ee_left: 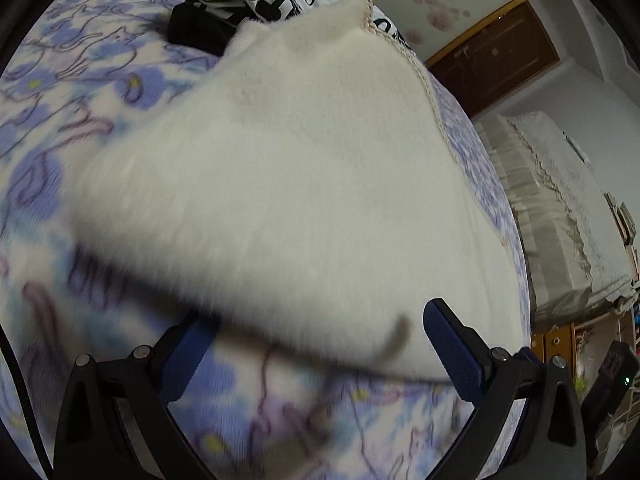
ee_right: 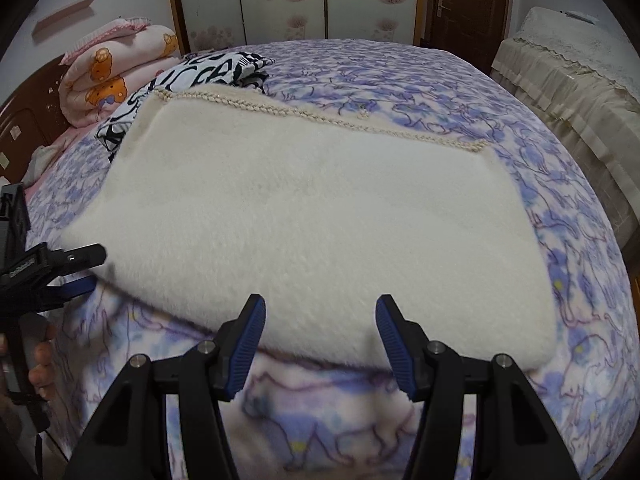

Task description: Fold large clothes

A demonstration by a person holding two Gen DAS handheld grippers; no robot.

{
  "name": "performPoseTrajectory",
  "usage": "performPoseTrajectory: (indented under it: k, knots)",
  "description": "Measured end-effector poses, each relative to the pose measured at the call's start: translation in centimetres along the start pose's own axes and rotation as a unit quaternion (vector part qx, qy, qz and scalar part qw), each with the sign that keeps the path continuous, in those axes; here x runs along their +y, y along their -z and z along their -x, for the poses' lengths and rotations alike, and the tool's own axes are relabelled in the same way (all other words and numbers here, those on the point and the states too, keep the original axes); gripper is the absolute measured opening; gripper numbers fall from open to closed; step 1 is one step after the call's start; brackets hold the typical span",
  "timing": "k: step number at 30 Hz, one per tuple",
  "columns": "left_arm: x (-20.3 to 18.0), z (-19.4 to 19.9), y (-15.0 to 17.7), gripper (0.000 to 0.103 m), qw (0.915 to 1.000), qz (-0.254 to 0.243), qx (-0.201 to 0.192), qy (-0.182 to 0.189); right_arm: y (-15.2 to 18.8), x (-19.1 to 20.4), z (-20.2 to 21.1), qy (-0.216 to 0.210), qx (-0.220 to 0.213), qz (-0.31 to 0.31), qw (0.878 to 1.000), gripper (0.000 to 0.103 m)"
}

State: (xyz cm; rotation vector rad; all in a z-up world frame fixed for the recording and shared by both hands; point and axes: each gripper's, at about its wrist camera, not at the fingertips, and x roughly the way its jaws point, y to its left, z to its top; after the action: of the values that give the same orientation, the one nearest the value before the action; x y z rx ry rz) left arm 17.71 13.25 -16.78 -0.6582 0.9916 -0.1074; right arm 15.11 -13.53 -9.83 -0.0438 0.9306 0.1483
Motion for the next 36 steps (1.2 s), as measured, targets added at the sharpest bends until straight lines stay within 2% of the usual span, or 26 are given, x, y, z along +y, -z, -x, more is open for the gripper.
performPoseTrajectory:
  k: [7, 9, 10, 11, 12, 14, 16, 17, 19, 21, 23, 26, 28, 30, 33, 36]
  knots:
    - [-0.5, -3.9, -3.6, 0.101, 0.9992, 0.023, -0.030, -0.015, -1.5, 0.7, -2.4, -0.010, 0.000, 0.005, 1.000, 0.057]
    - [-0.9, -4.0, -3.9, 0.098, 0.9977, 0.026, -0.059, -0.023, -2.0, 0.9, -2.8, -0.013, -0.003, 0.005, 1.000, 0.051]
    - [-1.2, -3.8, -3.7, 0.079, 0.9966, 0.021, -0.071, -0.036, -2.5, 1.1, -3.2, -0.013, -0.006, 0.007, 1.000, 0.049]
    - [-1.8, -3.7, -3.6, 0.052, 0.9942, 0.005, -0.086, -0.065, -2.8, 1.5, -3.4, -0.013, -0.008, 0.010, 1.000, 0.046]
    - [-2.5, -3.7, -3.6, 0.049, 0.9925, -0.015, -0.092, -0.078, -3.2, 1.9, -3.6, -0.011, -0.013, 0.015, 1.000, 0.043]
    - [-3.6, -3.1, -3.4, 0.031, 0.9898, -0.036, -0.107, -0.087, -3.6, 2.7, -4.4, -0.011, -0.020, 0.027, 0.999, 0.034]
    - [-5.1, -2.2, -3.2, 0.025, 0.9862, -0.062, -0.118, -0.098, -3.5, 3.9, -6.5, -0.008, 0.003, 0.051, 0.999, 0.023]
    - [-5.9, -1.5, -3.1, 0.024, 0.9836, -0.077, -0.127, -0.103, -3.2, 4.3, -7.5, -0.001, 0.015, 0.059, 0.998, 0.021]
    - [-8.4, -0.2, -2.8, 0.022, 0.9768, -0.115, -0.143, -0.111, -2.6, 4.5, -8.4, 0.008, 0.010, 0.061, 0.998, 0.021]
    - [-11.4, 0.7, -2.6, 0.022, 0.9693, -0.153, -0.158, -0.110, -2.7, 4.1, -8.3, -0.001, 0.010, 0.050, 0.999, 0.021]
    - [-13.0, 2.8, -2.0, 0.021, 0.9638, -0.185, -0.165, -0.099, -2.9, 2.6, -7.8, -0.040, 0.022, 0.021, 0.999, 0.021]
    - [-17.9, 3.4, -1.3, 0.021, 0.9544, -0.235, -0.166, -0.081, -2.7, -0.9, -6.4, -0.107, 0.039, -0.054, 0.992, 0.019]
    - [-21.1, 2.9, -0.7, 0.021, 0.9489, -0.264, -0.159, -0.068, -2.0, -3.6, -4.8, -0.119, 0.040, -0.106, 0.986, 0.019]
    - [-24.2, 1.7, 0.6, 0.021, 0.9443, -0.289, -0.149, -0.054, -0.9, -7.6, -2.4, -0.113, 0.025, -0.165, 0.979, 0.019]
    - [-28.4, -1.4, 3.6, 0.021, 0.9375, -0.324, -0.122, -0.039, 0.9, -13.0, 0.7, -0.082, 0.002, -0.229, 0.970, 0.019]
    - [-31.0, -5.0, 6.9, 0.021, 0.9273, -0.363, -0.086, -0.028, 2.6, -17.2, 3.0, -0.036, -0.011, -0.249, 0.968, 0.019]
